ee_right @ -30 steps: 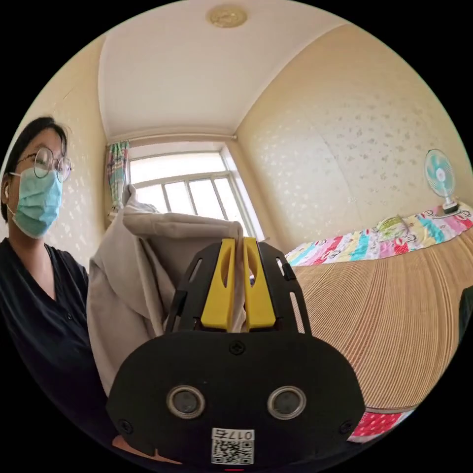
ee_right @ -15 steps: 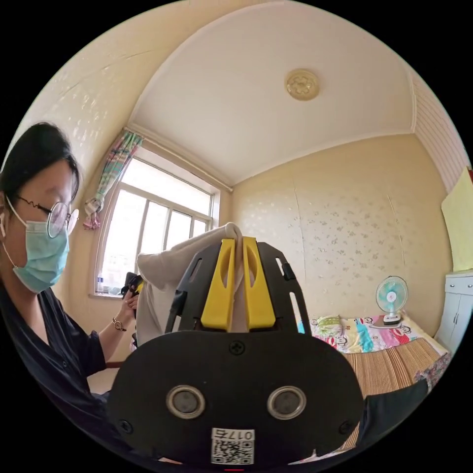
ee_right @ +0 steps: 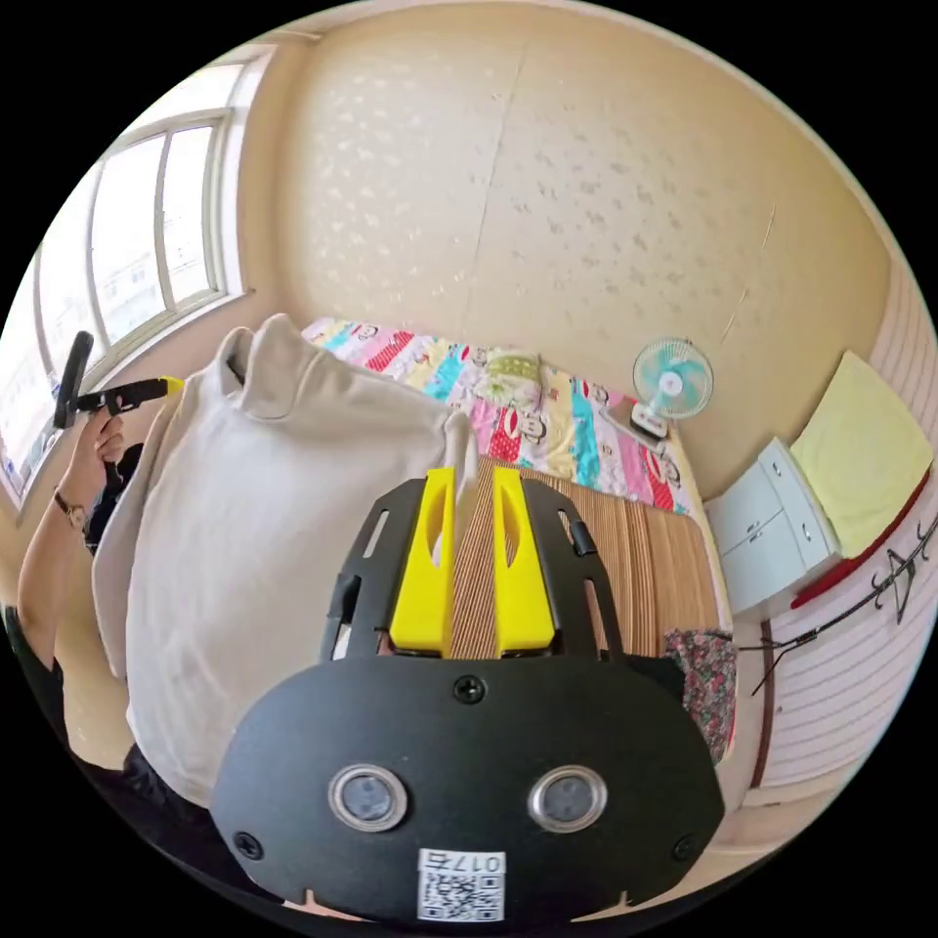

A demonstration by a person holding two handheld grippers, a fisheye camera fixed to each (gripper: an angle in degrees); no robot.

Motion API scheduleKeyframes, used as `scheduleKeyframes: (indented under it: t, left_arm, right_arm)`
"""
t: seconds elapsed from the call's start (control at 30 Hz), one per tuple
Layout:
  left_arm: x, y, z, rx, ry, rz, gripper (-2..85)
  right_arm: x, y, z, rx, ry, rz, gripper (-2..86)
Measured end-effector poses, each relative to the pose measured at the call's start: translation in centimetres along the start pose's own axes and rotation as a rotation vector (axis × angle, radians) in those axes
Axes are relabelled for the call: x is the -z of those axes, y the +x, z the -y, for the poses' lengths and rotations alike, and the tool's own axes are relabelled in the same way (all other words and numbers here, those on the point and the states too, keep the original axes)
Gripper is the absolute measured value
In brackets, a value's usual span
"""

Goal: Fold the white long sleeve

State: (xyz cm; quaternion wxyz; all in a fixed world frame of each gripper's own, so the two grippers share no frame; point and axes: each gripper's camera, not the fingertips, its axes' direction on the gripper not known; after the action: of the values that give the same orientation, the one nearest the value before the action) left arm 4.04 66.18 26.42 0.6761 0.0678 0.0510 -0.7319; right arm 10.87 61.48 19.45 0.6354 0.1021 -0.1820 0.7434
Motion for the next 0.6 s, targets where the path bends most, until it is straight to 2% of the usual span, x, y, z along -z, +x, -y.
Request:
scheduleKeyframes:
  t: [0.1,0.17,0.23,0.3,0.4,0.5,0.6]
  left_arm:
    - [-4.0,1.2,-4.9,-0.091,0.015,0.004,8.9]
    - [-7.5,1.5,-9.0,-0.117,-0.071,-0.004,9.0]
    - [-12.4,1.4,-15.0,-0.120,-0.210,-0.036,9.3]
    - [-14.5,1.2,-19.4,-0.086,-0.251,-0.031,9.5]
    - [-15.3,1.0,-25.4,-0.031,-0.205,0.001,10.0]
    - [-16.6,2.2,-28.5,-0.010,-0.241,-0.006,11.2]
    - [-16.2,3.6,-30.1,0.054,-0.215,0.016,13.3]
  right_arm:
    - [-4.3,-1.8,-2.5,-0.022,0.098,0.149,7.1]
    - [-9.7,-4.0,-6.6,-0.010,0.003,0.279,9.1]
    - [-14.7,-5.6,-10.9,-0.024,-0.089,0.288,10.8]
    - [-20.0,-6.9,-15.7,-0.064,-0.192,0.285,12.2]
    - [-26.8,-8.3,-22.4,-0.150,-0.323,0.426,14.0]
    - [-28.8,-9.4,-25.9,-0.221,-0.267,0.529,14.6]
    - [-25.4,-10.5,-25.8,-0.277,-0.062,0.518,15.3]
